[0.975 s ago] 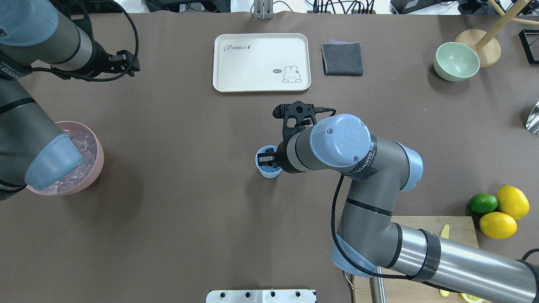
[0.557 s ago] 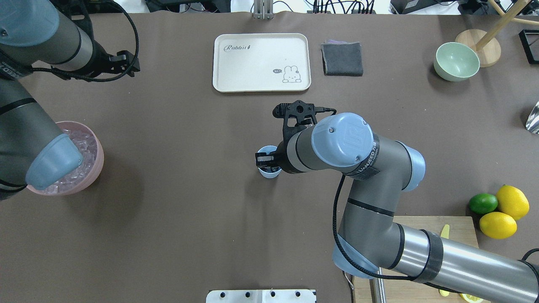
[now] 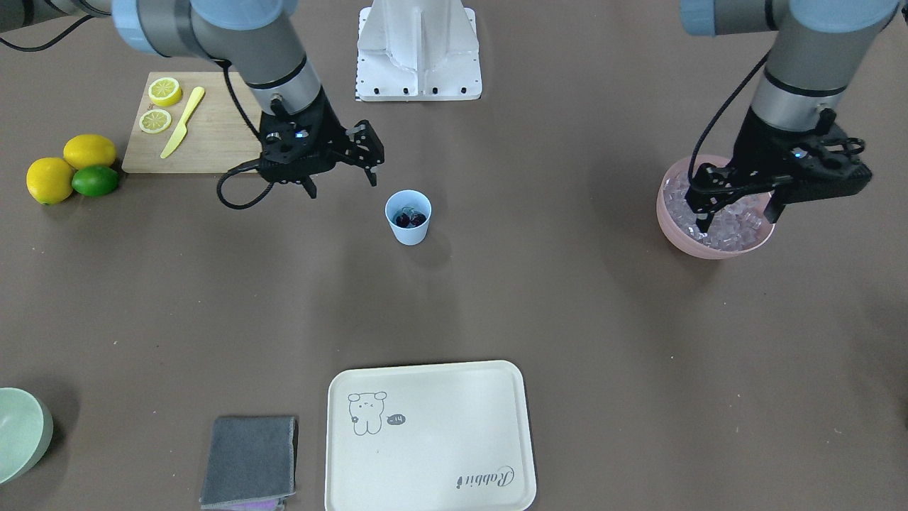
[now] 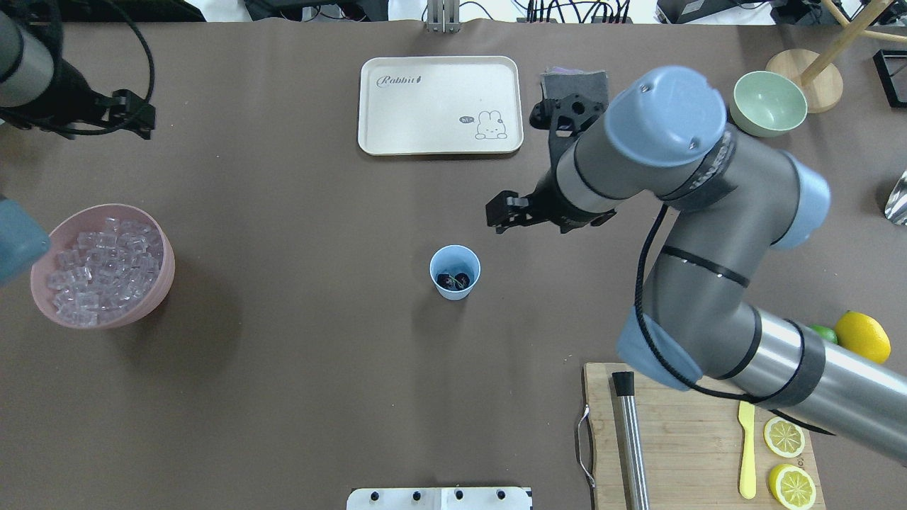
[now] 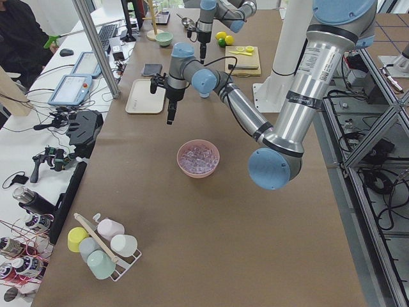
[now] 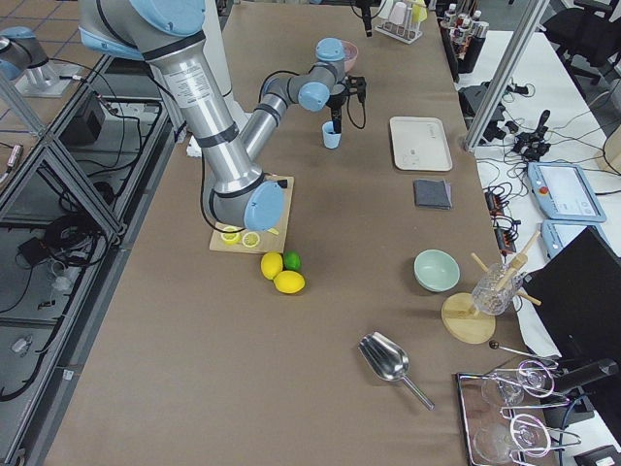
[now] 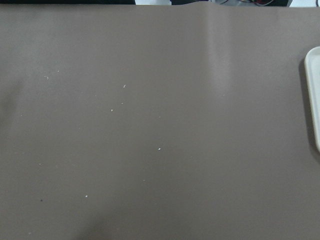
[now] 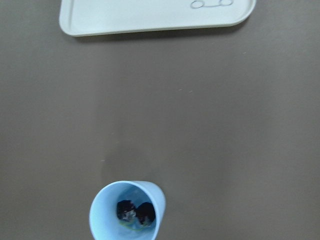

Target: Put ice and cherries in cup

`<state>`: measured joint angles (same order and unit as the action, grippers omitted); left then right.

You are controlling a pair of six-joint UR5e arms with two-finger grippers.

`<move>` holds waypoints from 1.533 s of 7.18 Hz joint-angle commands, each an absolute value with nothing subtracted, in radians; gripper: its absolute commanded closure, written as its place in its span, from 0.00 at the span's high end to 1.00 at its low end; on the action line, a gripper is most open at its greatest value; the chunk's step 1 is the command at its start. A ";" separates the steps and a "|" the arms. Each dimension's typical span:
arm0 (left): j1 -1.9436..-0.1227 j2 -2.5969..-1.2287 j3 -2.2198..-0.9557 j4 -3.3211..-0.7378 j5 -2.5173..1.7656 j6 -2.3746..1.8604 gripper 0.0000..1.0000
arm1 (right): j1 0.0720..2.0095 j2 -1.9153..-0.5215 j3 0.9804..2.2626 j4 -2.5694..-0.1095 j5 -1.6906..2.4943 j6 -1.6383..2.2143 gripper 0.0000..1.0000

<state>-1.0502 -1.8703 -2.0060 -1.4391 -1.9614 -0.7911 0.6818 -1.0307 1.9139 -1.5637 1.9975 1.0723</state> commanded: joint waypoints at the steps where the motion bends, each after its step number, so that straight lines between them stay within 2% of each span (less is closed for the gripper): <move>1: -1.268 -1.720 -2.011 -1.434 -2.008 -0.451 0.98 | 0.851 -1.121 1.957 -1.711 2.066 0.776 1.00; 3: -1.493 -1.649 -1.918 -1.436 -2.135 -0.157 0.98 | 1.027 -1.257 1.945 -1.730 2.164 0.468 1.00; 5: -1.630 -1.634 -1.804 -1.436 -2.213 -0.031 0.98 | 1.257 -1.411 1.928 -1.770 2.212 0.158 1.00; 6: -1.664 -1.617 -1.764 -1.449 -2.261 -0.028 0.98 | 1.349 -1.467 1.898 -1.781 2.218 0.033 1.00; 8: -1.666 -1.562 -1.770 -1.463 -2.261 -0.025 0.98 | 1.452 -1.598 1.830 -1.764 2.296 -0.027 1.00; 11: -1.666 -1.531 -1.769 -1.480 -2.263 -0.025 0.98 | 1.613 -1.690 1.787 -1.763 2.318 -0.205 1.00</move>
<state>-1.6655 -1.5520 -1.7639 -1.4746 -2.2619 -0.0247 1.5575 -1.6522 1.7947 -1.7648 2.3039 -0.1585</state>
